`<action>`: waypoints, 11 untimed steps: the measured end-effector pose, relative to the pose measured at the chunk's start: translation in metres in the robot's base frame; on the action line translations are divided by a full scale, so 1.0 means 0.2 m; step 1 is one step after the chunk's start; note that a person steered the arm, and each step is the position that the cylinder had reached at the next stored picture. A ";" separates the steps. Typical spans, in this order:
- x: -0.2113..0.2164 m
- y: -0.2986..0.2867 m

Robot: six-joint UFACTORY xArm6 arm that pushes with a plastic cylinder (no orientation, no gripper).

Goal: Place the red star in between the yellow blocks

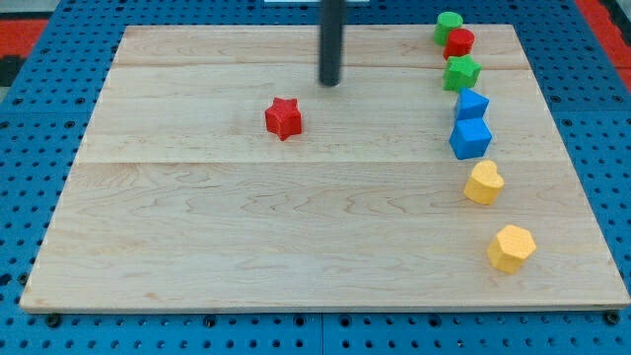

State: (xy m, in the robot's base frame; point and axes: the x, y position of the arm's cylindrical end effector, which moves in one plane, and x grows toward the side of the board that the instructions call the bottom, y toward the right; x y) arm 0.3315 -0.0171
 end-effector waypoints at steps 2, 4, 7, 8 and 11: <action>0.53 0.13; 0.09 -0.12; 0.40 -0.15; 0.15 -0.37; 0.68 0.45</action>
State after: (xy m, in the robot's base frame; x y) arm 0.4679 0.0732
